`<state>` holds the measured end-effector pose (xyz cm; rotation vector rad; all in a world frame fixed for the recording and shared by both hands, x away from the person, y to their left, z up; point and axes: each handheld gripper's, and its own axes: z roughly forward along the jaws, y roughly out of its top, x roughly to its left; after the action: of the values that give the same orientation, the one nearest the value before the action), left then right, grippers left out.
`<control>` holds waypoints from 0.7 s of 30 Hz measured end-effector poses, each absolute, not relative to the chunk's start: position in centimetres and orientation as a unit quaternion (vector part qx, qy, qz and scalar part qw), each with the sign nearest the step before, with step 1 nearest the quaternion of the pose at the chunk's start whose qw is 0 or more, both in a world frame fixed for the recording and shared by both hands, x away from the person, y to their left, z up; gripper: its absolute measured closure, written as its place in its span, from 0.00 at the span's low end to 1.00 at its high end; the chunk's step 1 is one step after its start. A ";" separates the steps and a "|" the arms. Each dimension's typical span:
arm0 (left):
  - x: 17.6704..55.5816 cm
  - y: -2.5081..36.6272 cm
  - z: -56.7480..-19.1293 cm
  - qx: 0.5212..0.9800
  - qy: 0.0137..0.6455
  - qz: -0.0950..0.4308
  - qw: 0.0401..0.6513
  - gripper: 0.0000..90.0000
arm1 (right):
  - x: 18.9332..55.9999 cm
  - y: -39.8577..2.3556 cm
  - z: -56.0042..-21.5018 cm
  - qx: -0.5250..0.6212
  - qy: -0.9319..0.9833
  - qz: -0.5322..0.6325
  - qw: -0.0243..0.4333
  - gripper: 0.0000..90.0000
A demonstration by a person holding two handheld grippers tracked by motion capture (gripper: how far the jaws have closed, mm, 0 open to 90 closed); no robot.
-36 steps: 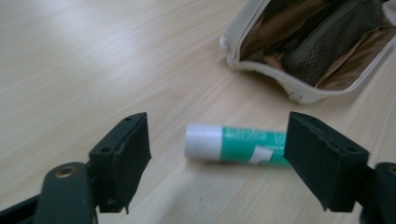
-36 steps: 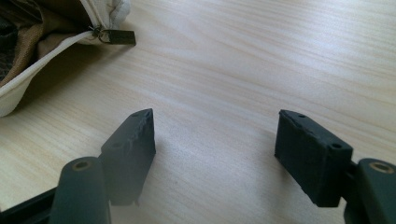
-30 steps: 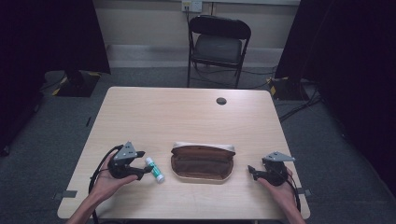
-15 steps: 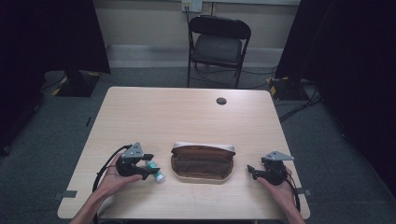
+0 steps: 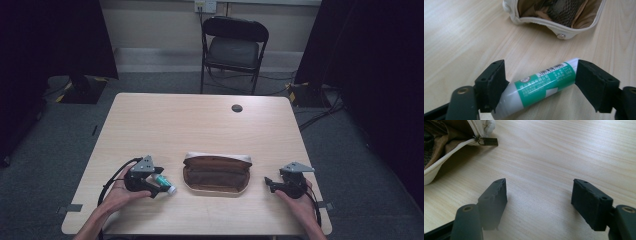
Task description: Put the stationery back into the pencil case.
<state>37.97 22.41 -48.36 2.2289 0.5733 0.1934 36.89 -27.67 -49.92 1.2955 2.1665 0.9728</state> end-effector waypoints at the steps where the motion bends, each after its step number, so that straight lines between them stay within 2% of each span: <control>1: 38.0 22.3 -48.4 0.885 0.225 0.077 0.401 0.27 | 36.9 -27.7 -49.9 0.467 0.782 0.351 0.216 0.31; 3: 38.0 22.2 -48.4 0.889 0.222 0.086 0.391 0.34 | 36.9 -27.7 -49.9 0.468 0.782 0.351 0.216 0.31; 6: 37.9 22.4 -48.4 0.884 0.227 0.083 0.399 0.39 | 36.9 -27.7 -49.9 0.467 0.782 0.351 0.216 0.31; 7: 37.9 22.5 -48.2 0.887 0.227 0.087 0.393 0.45 | 36.9 -27.7 -49.9 0.466 0.782 0.352 0.216 0.31; 12: 37.4 22.5 -47.9 0.888 0.226 0.086 0.391 0.54 | 36.9 -27.7 -49.9 0.466 0.783 0.352 0.216 0.31; 13: 37.3 22.5 -47.9 0.890 0.224 0.088 0.387 0.58 | 36.9 -27.7 -49.9 0.465 0.783 0.352 0.215 0.31; 20: 36.8 22.4 -47.9 0.911 0.214 0.084 0.343 0.64 | 36.9 -27.7 -49.9 0.464 0.784 0.353 0.214 0.31; 21: 36.7 22.4 -47.8 0.909 0.217 0.082 0.347 0.69 | 36.9 -27.7 -49.9 0.464 0.784 0.353 0.214 0.31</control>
<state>36.69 22.38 -47.84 2.3574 0.5634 0.2129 36.88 -27.66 -49.92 1.2867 2.1744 0.9789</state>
